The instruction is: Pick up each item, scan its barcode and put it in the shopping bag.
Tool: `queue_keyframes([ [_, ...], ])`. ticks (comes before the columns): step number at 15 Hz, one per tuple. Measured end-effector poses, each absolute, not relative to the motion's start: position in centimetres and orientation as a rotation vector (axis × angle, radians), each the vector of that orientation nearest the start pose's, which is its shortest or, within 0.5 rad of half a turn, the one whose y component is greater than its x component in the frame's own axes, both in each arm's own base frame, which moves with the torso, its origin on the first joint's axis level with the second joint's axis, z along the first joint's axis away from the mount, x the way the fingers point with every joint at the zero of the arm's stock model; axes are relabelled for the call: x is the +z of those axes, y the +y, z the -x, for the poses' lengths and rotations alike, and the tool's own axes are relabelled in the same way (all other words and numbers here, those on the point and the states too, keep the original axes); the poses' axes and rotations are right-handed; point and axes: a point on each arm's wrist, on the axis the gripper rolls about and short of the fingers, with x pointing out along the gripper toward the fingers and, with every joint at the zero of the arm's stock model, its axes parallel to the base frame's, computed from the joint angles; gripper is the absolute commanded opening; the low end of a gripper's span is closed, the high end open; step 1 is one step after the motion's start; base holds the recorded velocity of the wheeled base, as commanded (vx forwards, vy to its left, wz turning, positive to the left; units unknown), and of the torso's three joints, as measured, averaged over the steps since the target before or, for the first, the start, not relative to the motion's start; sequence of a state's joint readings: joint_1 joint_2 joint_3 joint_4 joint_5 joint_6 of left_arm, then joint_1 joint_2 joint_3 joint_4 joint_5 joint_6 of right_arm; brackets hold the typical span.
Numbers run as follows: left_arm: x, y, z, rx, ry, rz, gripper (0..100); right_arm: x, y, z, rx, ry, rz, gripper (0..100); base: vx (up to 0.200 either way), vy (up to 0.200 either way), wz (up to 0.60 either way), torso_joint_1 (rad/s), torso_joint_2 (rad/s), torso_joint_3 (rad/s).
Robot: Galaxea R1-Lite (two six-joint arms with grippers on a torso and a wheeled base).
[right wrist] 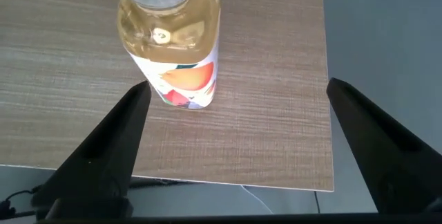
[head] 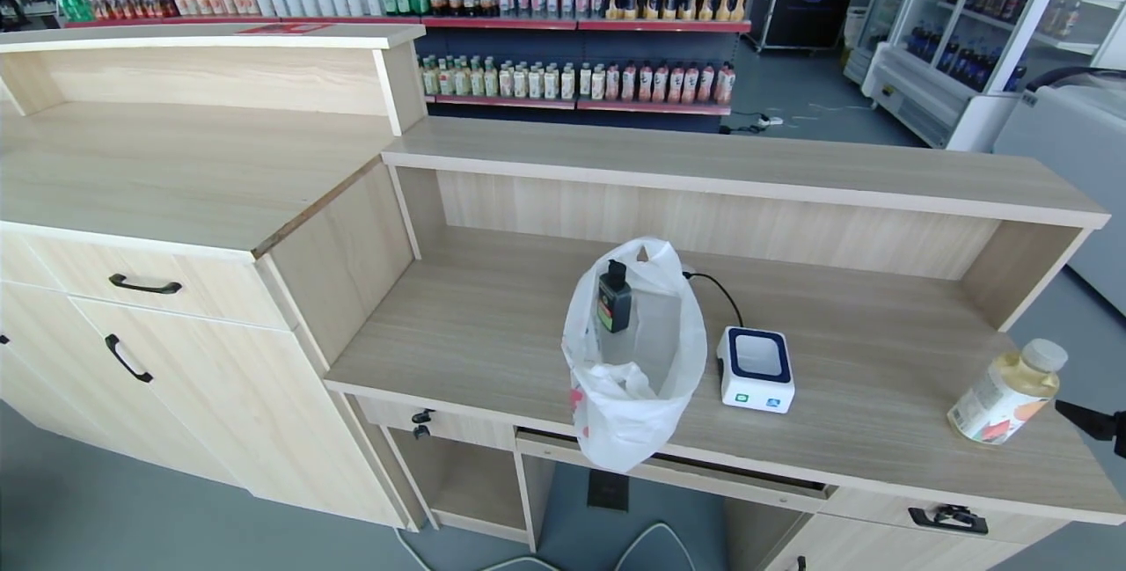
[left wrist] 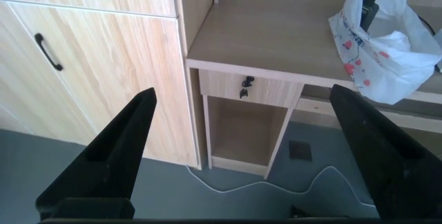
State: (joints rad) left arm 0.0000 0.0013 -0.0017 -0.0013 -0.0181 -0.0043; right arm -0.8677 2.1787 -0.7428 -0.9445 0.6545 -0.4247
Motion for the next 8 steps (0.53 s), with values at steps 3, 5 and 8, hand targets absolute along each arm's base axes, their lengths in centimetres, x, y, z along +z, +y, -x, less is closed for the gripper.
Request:
queue_keyframes([
  [3,7.6,0.0,2.3,-0.019,-0.002,0.004,100,2.7,-26.0,-25.1,-0.099,0.392,0.096,100,0.000,0.000,0.00,0.000,0.00,0.000],
  [5,7.6,0.0,2.3,-0.019,-0.002,0.004,100,2.3,-25.6,-26.1,-0.073,0.389,0.102,100,0.000,0.000,0.00,0.000,0.00,0.000],
  [8,7.6,0.0,2.3,-0.019,-0.002,0.004,100,1.7,-25.0,-27.7,-0.031,0.388,0.106,100,0.000,0.000,0.00,0.000,0.00,0.000],
])
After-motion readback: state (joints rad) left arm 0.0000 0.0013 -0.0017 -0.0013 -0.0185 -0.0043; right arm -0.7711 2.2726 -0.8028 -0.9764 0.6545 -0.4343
